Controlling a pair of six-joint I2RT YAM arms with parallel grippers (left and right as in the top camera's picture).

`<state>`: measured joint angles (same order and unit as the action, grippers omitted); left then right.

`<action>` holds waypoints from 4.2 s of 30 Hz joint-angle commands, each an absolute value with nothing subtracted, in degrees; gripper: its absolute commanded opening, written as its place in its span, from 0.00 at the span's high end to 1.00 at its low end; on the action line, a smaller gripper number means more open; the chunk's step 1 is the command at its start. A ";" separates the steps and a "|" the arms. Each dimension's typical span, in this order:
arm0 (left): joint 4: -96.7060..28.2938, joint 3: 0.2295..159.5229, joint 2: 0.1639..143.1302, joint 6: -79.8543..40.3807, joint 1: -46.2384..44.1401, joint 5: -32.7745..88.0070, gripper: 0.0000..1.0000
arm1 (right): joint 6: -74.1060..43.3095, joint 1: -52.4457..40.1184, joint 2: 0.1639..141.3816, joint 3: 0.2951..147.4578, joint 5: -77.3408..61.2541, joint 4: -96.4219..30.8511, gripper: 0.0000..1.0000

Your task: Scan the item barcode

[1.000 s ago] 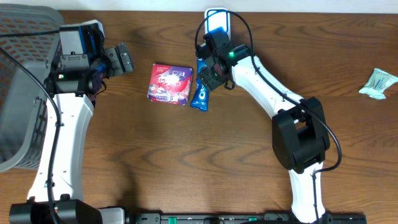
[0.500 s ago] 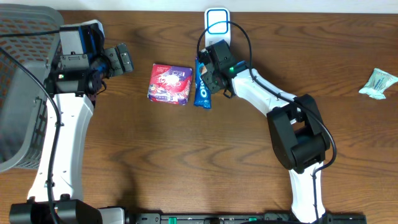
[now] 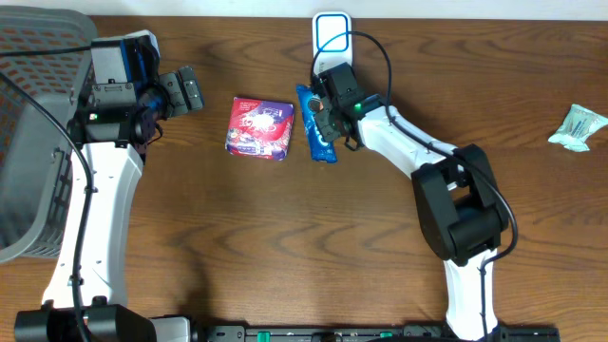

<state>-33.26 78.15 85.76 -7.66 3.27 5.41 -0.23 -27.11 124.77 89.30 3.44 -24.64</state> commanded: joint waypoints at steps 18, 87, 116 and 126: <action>-33.43 78.00 86.17 -7.51 3.36 4.86 0.02 | -5.06 -13.08 115.50 89.60 -25.30 -44.71 0.99; -33.43 78.00 86.17 -7.51 3.36 4.86 0.02 | -10.81 11.16 116.05 75.00 -39.44 -40.01 0.51; -33.43 78.00 86.17 -7.51 3.36 4.86 0.02 | -17.17 7.18 116.05 67.40 -54.98 -24.10 0.99; -33.43 78.02 86.17 -7.51 3.36 4.86 0.02 | -11.33 6.90 116.05 67.40 -89.56 -5.17 0.99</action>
<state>-33.26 78.15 85.76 -7.66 3.27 5.41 -16.03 7.25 115.81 67.40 -72.86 -7.38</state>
